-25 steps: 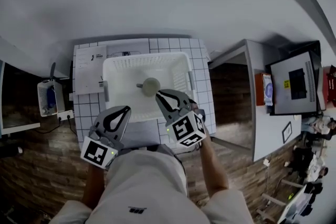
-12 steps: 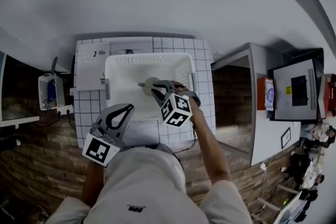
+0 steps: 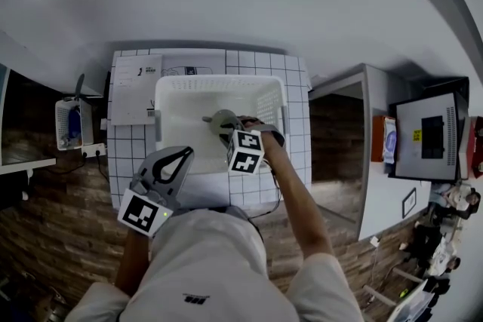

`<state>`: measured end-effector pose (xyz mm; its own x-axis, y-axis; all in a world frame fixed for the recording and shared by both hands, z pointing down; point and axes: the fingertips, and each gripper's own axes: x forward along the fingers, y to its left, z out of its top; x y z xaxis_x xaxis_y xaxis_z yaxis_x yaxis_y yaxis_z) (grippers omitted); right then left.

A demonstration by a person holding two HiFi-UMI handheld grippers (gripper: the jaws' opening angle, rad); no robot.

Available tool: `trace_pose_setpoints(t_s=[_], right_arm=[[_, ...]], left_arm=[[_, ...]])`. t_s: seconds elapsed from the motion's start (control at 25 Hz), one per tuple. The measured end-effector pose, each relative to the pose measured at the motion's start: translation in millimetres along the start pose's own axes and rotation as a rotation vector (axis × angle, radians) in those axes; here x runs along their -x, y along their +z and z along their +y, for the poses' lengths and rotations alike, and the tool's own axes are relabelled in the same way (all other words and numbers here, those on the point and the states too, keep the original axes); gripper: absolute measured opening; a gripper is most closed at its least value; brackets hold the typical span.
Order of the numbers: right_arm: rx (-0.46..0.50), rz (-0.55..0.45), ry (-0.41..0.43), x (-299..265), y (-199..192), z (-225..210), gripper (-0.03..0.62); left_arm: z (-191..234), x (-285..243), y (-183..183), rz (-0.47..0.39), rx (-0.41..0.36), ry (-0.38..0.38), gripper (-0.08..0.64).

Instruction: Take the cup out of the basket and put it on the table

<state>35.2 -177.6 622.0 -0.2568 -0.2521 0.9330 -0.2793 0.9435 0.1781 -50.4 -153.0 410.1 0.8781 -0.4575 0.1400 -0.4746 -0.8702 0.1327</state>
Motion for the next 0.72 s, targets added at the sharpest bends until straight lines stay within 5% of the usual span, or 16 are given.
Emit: trace_pose_setpoints(t_s=[0.72], right_arm=[[0.041, 0.156, 0.077, -50, -24, 14, 0.094]], left_arm=[[6, -3, -3, 0.006, 0.000, 0.010, 0.015]])
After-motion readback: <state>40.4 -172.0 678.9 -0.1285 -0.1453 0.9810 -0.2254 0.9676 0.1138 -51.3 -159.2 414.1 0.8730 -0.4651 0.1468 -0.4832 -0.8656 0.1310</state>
